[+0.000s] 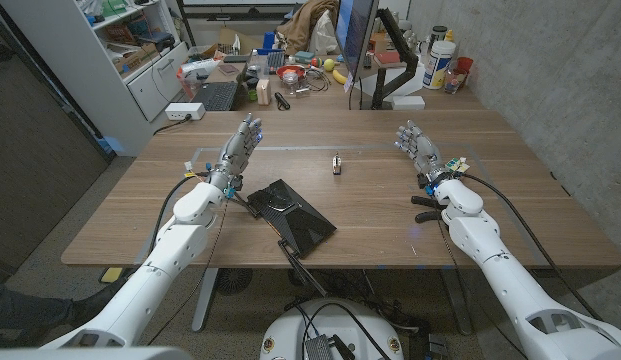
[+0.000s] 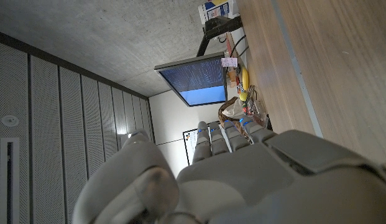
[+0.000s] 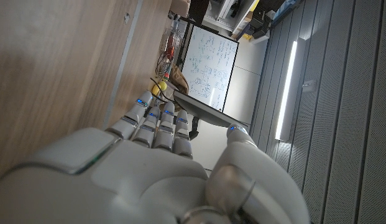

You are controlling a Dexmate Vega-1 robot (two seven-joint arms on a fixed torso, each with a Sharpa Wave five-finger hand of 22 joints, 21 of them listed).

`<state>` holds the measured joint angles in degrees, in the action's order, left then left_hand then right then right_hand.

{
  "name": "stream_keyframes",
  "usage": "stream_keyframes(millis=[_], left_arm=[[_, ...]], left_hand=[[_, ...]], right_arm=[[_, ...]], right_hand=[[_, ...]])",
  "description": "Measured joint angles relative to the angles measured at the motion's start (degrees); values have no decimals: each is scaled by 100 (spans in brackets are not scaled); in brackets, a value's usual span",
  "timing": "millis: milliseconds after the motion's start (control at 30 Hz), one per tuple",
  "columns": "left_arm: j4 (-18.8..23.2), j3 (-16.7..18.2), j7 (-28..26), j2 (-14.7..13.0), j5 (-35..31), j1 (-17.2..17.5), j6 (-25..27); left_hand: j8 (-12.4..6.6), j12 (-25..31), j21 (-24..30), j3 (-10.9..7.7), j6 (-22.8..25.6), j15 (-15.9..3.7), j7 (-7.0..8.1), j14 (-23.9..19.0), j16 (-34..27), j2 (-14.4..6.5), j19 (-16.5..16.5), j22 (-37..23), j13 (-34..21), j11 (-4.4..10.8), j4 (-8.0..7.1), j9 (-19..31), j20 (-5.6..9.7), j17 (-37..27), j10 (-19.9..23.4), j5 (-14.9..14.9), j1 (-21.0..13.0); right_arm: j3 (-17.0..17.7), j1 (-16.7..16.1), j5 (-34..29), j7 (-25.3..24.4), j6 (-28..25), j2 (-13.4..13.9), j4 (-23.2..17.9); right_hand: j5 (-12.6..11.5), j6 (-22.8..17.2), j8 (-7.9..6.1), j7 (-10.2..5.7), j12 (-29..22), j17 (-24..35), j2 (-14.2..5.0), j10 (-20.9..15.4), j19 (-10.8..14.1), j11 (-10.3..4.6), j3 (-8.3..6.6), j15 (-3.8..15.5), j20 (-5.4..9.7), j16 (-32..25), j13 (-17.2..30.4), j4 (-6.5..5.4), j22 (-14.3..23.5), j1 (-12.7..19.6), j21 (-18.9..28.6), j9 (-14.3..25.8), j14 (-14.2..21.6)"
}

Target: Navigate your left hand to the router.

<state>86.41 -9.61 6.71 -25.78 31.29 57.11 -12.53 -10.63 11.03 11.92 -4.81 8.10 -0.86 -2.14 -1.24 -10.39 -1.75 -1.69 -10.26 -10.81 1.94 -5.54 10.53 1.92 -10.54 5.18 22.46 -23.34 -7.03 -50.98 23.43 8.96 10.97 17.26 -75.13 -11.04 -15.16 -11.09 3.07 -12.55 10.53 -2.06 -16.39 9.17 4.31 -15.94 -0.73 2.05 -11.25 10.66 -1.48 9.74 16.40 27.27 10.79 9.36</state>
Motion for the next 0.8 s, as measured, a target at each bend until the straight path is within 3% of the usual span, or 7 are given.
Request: stream_keyframes(millis=[800], left_arm=[[461,101,-141,-188,-373,278,72]], left_hand=[[-62,23,0,0,51,0,10,0,-24,-46,-29,1,1,0,0,-1,-30,1,0,0,-45]], right_arm=[[232,14,-213,128,-40,-216,26]], right_hand=[[0,-54,0,-6,1,-1,0,-30,62,-31,0,13,0,0,1,0,-1,0,-58,-1,68]])
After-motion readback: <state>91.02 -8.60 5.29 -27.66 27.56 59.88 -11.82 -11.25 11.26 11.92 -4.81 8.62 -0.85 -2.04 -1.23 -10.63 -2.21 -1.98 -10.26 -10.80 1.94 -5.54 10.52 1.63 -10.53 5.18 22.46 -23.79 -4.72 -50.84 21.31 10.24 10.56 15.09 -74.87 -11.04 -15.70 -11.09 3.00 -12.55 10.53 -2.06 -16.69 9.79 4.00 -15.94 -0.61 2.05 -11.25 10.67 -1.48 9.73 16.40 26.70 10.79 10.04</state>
